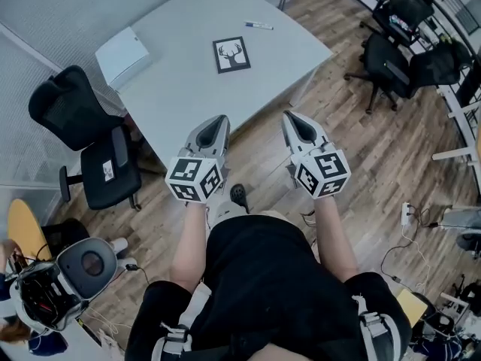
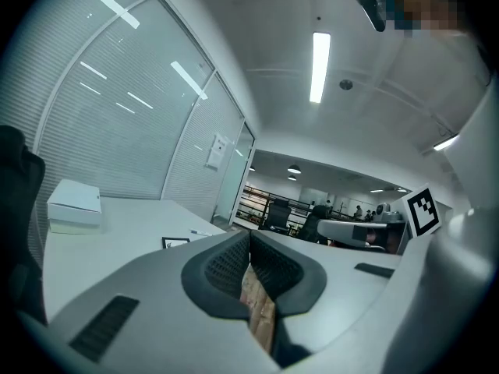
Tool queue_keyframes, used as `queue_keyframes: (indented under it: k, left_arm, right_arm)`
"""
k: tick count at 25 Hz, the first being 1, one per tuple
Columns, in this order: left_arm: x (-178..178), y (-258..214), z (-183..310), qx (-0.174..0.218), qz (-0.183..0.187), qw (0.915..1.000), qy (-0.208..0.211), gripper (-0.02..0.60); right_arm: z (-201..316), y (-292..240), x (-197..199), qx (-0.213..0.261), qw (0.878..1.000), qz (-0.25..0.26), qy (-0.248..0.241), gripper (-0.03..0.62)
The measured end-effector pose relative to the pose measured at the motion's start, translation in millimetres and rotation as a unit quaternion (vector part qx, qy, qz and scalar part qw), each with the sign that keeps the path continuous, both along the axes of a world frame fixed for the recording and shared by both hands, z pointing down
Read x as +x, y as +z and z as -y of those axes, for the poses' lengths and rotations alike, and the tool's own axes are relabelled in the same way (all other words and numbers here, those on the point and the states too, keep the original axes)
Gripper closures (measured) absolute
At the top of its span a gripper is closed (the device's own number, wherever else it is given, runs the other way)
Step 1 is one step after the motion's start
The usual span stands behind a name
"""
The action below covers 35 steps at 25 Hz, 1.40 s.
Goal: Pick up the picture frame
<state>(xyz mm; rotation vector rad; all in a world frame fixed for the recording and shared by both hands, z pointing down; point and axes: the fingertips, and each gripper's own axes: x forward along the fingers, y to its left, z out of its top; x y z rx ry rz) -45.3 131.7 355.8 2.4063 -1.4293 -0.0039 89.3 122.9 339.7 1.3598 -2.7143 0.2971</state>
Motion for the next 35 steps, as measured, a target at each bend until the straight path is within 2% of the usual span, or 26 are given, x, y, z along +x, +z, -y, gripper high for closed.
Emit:
queue_keyframes:
  k: [10,20,26,30,33,35]
  left_arm:
    - [-51.6,11.8,71.8,-0.002,-0.003,0.9999,0.014,0.557]
    - [-65.9,46.5,124.6,-0.031,-0.005,0.9995,-0.002,0.557]
    - [-71.9,58.0,174.3,-0.041,0.011,0.9990,-0.017,0.555]
    - [-77.5,54.7,226.0,-0.041,0.009,0.9986,-0.033,0.554]
    - [-74.9,58.2,261.6,-0.049,0.008,0.9980,-0.039,0.551]
    - [-71.4,60.3,283.5,-0.057,0.008,0.9975,-0.041,0.527]
  right_arm:
    - [72.1,14.8,-53.1,-0.014,1.000,-0.001,0.021,0.576]
    - [123.2,51.6,-71.3,-0.046,0.999,-0.016,-0.004,0.576]
    - [188.7,60.6,-73.0,-0.048,0.999,-0.008,0.001,0.576]
    - [241.5,57.4,-75.8,-0.044,0.999,-0.004,-0.009,0.576]
    - [277.8,63.1,-77.6,-0.058,0.998,-0.006,-0.028,0.522]
    - [300.9,65.3,-75.9,-0.065,0.997,-0.005,-0.033,0.522]
